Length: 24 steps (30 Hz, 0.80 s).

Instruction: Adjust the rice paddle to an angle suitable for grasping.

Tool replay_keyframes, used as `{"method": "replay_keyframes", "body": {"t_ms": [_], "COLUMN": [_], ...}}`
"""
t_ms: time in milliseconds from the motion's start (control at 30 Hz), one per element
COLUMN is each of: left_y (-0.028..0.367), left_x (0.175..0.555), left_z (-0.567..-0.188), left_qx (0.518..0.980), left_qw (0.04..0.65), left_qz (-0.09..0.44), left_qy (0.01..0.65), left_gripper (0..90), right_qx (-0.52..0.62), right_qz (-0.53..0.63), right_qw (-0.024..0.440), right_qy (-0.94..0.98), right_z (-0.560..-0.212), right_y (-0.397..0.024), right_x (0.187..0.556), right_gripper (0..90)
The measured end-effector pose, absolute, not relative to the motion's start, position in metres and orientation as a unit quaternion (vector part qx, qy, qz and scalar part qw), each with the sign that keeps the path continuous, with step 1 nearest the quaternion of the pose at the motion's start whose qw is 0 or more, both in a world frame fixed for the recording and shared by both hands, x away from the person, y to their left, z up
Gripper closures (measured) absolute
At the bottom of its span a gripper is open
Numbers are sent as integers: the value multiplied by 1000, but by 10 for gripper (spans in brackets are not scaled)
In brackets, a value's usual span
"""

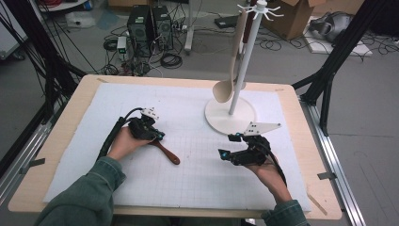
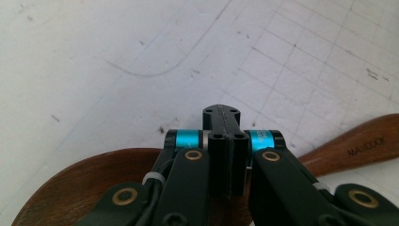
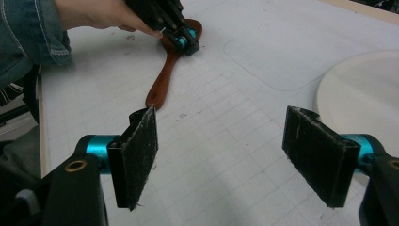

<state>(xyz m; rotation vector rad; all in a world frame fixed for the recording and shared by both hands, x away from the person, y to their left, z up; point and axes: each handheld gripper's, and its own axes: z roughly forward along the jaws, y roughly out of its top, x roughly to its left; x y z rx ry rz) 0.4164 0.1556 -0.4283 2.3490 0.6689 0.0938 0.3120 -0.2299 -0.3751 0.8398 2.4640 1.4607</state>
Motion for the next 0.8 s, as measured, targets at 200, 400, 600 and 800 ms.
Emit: {"method": "replay_keyframes", "body": {"t_ms": [200, 400, 600, 800], "left_y": [161, 172, 182, 195], "left_x": [410, 401, 406, 417], "left_z": [-427, -431, -426, -431], "left_qx": [904, 899, 887, 874], "left_qw": [341, 349, 366, 375], "left_qz": [34, 21, 46, 55], "left_qy": [257, 264, 280, 303], "left_gripper": [897, 897, 896, 896], "right_qx": [279, 278, 274, 275], "right_qz": [486, 486, 484, 483], "right_qw": [77, 78, 73, 71], "right_qy": [825, 825, 828, 829], "right_z": [-375, -376, -376, -377], "right_y": [-228, -227, -222, -222], "right_x": [312, 312, 313, 314], "right_gripper": [263, 263, 264, 264]}}
